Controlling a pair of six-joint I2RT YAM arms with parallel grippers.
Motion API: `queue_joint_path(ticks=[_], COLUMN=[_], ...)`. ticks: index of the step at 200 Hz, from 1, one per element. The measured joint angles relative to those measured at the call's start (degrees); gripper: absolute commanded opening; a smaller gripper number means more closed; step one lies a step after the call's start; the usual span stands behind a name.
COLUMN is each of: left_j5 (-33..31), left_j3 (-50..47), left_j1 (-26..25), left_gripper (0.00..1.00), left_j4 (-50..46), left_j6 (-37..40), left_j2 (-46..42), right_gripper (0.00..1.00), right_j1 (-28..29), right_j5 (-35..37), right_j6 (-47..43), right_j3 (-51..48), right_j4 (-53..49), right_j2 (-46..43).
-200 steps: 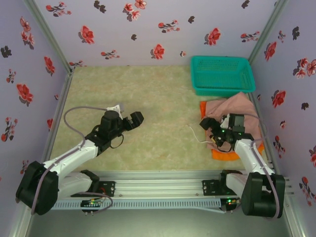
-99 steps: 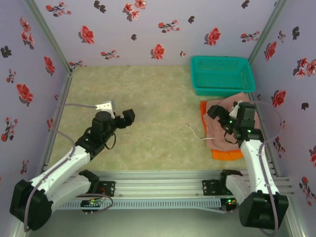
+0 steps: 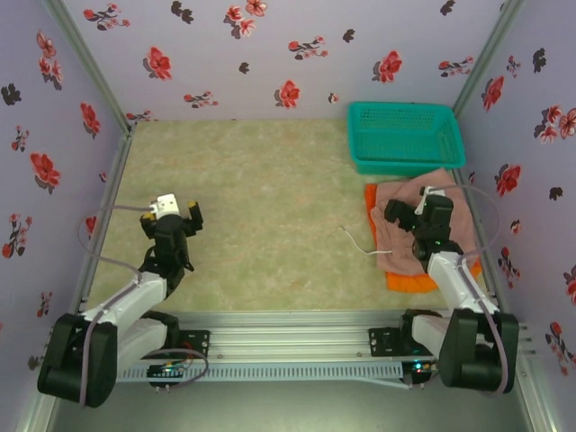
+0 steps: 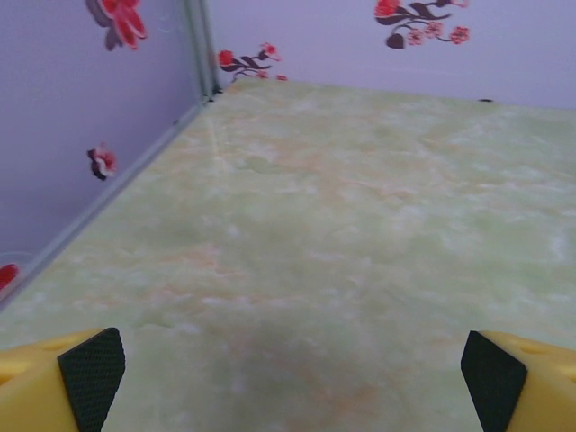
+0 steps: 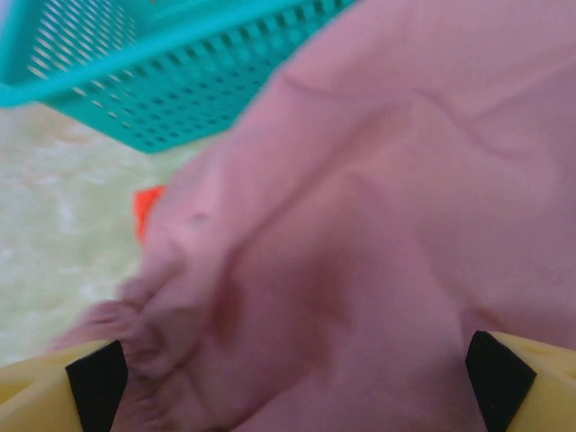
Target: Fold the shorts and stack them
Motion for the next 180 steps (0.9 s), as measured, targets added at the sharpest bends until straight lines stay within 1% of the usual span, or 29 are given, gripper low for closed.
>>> queue_joint_path(ticks=[28, 54, 70, 93, 113, 125, 150, 167, 180], left_j5=[-0.31, -0.11, 0.46, 1.73, 3.06, 4.17, 6.64, 8.87, 10.10], left_j3=[-0.07, -0.76, -1.86, -3.78, -4.11, -4.11, -4.00, -3.10, -2.36], left_j1=[2.97, 4.81, 6.54, 8.74, 9.62, 10.19, 10.73, 11.21, 11.45], left_gripper=[0.99, 0.99, 0.99, 0.99, 0.99, 0.99, 0.99, 0.99, 0.99], left_j4=[8.07, 11.89, 16.00, 20.81, 25.11, 28.59, 29.29, 29.59, 31.89], left_j6=[2.56, 4.81, 5.25, 5.64, 5.95, 6.19, 6.38, 6.40, 6.80], left_j2=[4.92, 8.13, 10.56, 15.21, 19.23, 22.60, 23.91, 24.46, 27.08], right_gripper=[0.99, 0.99, 0.99, 0.99, 0.99, 0.99, 0.99, 0.99, 0.99], right_j1=[0.00, 0.00, 0.00, 0.00, 0.00, 0.20, 1.66, 2.58, 3.10], right_j5=[0.87, 0.63, 0.68, 0.00, -0.61, -0.90, -0.39, 0.74, 1.79], right_j6=[-2.45, -3.54, -3.82, -3.82, -3.74, -3.89, -4.83, -5.27, -5.42], right_j3=[-4.59, -5.03, -5.11, -4.35, -4.42, -4.39, -4.35, -4.24, -4.09], right_j4=[13.00, 20.79, 25.73, 28.44, 34.56, 36.06, 40.41, 40.85, 41.05], right_j2=[6.51, 10.08, 12.20, 15.52, 19.50, 21.11, 23.96, 24.52, 24.55])
